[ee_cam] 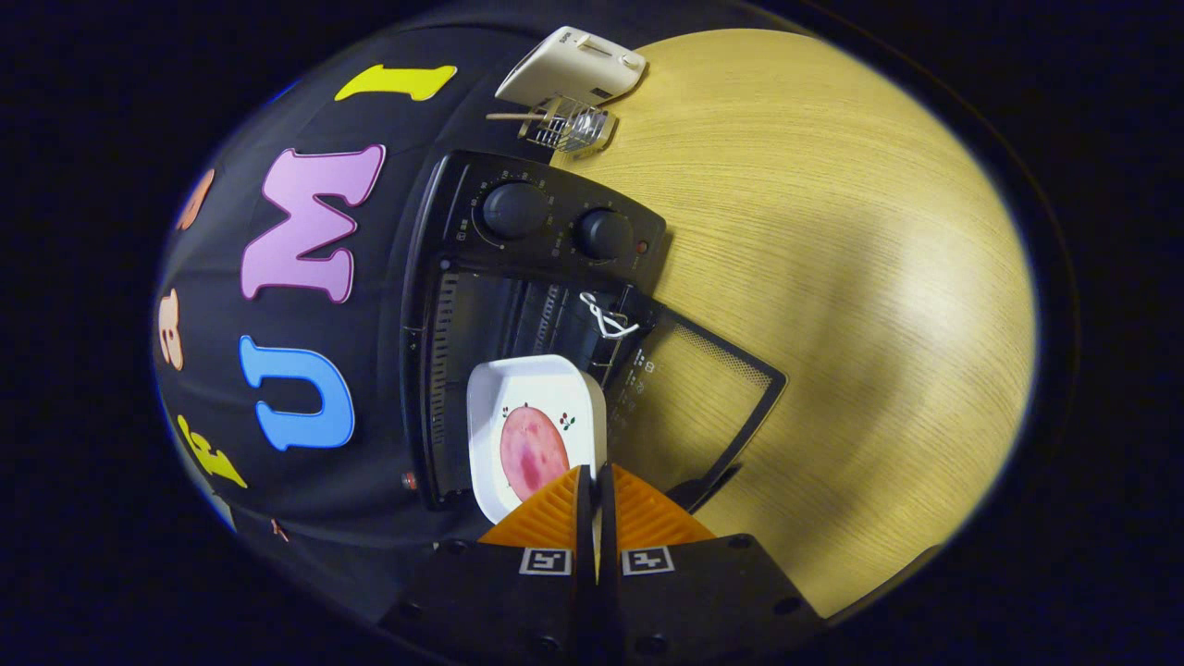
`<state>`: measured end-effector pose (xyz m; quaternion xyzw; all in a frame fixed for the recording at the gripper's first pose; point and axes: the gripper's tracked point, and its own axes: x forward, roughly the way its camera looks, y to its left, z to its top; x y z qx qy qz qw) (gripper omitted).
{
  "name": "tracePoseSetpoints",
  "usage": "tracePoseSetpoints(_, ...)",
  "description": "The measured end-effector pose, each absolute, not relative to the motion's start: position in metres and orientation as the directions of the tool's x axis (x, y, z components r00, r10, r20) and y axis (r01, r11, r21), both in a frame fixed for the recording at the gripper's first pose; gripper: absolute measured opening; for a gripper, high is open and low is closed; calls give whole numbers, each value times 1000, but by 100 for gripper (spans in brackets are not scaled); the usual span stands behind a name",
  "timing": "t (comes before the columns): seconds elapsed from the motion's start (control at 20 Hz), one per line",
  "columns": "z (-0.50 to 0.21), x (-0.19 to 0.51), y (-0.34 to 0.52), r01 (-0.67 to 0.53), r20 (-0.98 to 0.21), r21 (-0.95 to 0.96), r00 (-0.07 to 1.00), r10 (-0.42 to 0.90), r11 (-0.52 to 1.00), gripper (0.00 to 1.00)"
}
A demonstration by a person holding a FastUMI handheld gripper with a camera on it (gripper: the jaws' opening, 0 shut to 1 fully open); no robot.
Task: Open the toaster oven, put the food inside, and close the toaster oven door.
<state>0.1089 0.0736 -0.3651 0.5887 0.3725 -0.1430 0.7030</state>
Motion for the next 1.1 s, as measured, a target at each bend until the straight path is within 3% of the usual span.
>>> tracePoseSetpoints(0.5, -387, 174, 92, 737, -738, 674, 674, 9, 60, 5)
tracePoseSetpoints(1.0, -400, 200, 111, 793, -793, 609, 606, -62, -29, 6)
tracePoseSetpoints(1.1, -393, 197, 114, 792, -795, 607, 605, -44, -62, 10)
